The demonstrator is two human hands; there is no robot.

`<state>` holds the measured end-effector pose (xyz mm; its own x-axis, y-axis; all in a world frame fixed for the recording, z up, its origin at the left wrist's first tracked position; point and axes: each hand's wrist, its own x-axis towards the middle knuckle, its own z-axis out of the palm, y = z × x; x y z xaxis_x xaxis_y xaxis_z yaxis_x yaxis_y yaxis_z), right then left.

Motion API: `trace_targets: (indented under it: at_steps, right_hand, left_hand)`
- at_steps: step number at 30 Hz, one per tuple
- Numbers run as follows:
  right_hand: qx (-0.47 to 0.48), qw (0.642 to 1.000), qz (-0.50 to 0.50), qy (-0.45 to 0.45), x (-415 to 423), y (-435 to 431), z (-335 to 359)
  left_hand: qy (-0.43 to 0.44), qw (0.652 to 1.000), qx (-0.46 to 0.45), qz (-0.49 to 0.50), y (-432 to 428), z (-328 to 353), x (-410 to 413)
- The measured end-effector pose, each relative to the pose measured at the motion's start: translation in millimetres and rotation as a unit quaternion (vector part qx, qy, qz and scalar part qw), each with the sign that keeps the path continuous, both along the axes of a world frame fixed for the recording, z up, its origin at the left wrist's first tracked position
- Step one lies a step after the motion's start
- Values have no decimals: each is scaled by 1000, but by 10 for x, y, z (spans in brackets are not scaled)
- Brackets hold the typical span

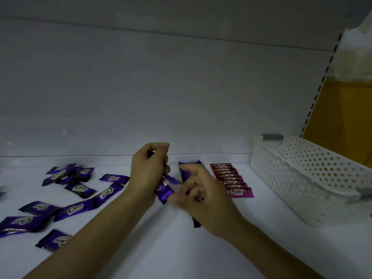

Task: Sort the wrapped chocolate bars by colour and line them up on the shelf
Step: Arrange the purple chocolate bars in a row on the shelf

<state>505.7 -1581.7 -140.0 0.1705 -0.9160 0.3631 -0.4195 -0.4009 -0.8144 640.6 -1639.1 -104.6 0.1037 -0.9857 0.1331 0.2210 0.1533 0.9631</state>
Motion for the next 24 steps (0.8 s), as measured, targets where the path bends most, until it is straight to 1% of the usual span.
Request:
trace_targets:
  at_steps: [1,3,5,7,9,12,14,15,17,20,24]
  right_hand:
    - [-9,1000,19,2,72,12,-7]
    - [-54,998,37,18,178,32,-6]
    - [-101,994,30,32,199,51,-1]
    - [-116,993,3,14,162,58,16]
    - [-90,995,-28,-41,94,45,44]
    - [-44,989,-70,-119,-8,-7,107]
    - [-23,983,-100,-153,-56,-24,135]
    - [-12,979,-113,-170,-82,-28,141]
    - [19,974,-116,-194,-120,-34,150]
    - [87,964,-99,-232,-165,-46,182]
    - [152,933,-91,-313,-238,-66,222]
  left_hand:
    - [53,997,46,-13,41,15,-25]
    - [129,981,134,-55,132,11,-63]
    - [172,966,173,-82,183,-19,-87]
    - [191,958,186,-102,197,-44,-106]
    - [182,957,182,-135,195,-63,-136]
    - [143,952,154,-222,232,-69,-183]
    - [94,949,93,-285,277,-79,-207]
    - [72,949,61,-301,301,-86,-219]
    - [67,954,38,-289,329,-114,-239]
    - [86,971,79,-209,316,-124,-245]
    - [121,976,116,-142,268,-112,-221]
